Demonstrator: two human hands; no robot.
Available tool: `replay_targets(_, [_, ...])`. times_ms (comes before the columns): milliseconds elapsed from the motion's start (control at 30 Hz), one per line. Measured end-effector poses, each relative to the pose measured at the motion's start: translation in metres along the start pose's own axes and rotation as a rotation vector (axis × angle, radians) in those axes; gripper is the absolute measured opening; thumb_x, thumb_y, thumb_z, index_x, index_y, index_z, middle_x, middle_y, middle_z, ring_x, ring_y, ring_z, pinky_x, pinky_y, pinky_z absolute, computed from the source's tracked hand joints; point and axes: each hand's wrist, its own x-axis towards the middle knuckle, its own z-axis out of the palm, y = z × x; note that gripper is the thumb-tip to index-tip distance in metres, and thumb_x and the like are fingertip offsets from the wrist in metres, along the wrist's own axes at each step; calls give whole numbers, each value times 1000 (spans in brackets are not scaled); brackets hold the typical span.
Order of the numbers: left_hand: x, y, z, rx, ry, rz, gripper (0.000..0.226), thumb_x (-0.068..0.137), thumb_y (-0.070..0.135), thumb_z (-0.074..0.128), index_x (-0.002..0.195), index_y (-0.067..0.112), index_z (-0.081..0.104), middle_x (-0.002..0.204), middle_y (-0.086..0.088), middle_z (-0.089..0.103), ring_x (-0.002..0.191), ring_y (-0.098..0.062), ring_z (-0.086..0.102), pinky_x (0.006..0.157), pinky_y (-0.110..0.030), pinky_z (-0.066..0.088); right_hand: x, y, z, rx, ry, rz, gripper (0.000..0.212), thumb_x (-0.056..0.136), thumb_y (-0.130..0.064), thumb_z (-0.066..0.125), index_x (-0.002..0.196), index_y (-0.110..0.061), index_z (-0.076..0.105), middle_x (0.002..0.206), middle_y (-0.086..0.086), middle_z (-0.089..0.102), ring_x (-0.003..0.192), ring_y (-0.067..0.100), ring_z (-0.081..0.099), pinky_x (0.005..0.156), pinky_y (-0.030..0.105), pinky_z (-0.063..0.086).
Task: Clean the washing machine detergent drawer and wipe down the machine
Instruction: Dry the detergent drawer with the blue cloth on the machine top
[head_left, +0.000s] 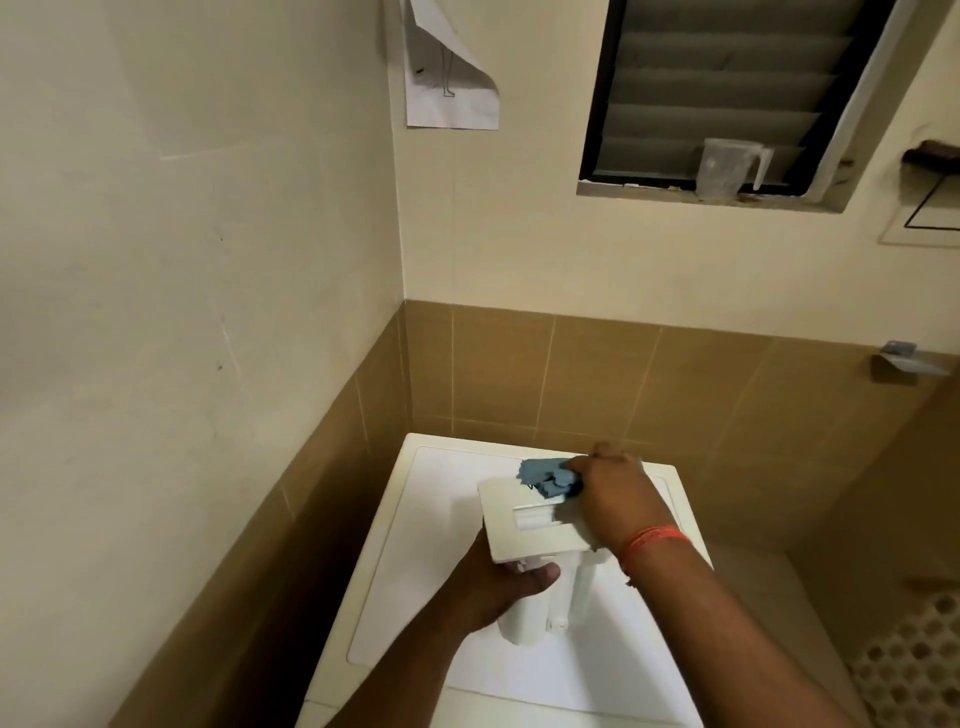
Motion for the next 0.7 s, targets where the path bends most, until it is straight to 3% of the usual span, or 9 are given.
replay_targets(100, [1,-1,2,80,-11,-24,73,71,41,85,133,30,49,125,11,63,117,-3,58,103,-38,49,5,-29,9,-35,-28,-92,49,74,-36,74,121,-29,65,113,6,59,106,27,57,93,32,43])
replay_targets(167, [1,1,0,40,0,-64,59,79,22,81,129,25,49,114,13,62,103,5,60,90,-16,50,10,-58,20,-66,-50,-220,42,80,-28,68,121,-27,64,116,6,57,109,27,56,95,37,42])
replay_targets(267, [-5,3,-4,-27,-17,-126,49,84,22,75,127,22,50,102,14,57,88,1,59,73,-12,50,18,-86,23,-82,-87,-280,34,89,-17,52,122,-20,60,120,8,54,114,29,52,95,41,44])
replay_targets(367, [-3,5,1,-15,-27,-73,68,67,49,85,118,24,46,107,13,58,104,-6,57,83,-7,44,28,-85,18,26,-180,-273,28,90,-14,47,112,-19,63,114,10,58,110,31,55,90,38,47])
replay_targets(467, [-4,3,2,21,-10,-5,60,78,27,81,130,28,51,123,13,64,117,-4,58,98,-21,47,40,-60,4,57,-252,-236,17,89,-15,52,99,-17,66,106,10,67,102,30,62,82,31,46])
replay_targets(633, [-3,2,-1,22,-37,18,62,80,33,79,134,30,50,127,13,63,116,-2,58,101,-27,47,46,-29,-9,-52,-262,-155,21,90,-16,54,106,-13,67,112,10,68,104,28,61,81,28,42])
replay_targets(700, [-1,1,0,29,-33,2,62,79,31,80,132,31,48,124,15,62,115,0,58,98,-22,47,46,-45,0,-15,-245,-189,18,89,-16,55,102,-15,67,108,9,68,102,28,62,82,29,44])
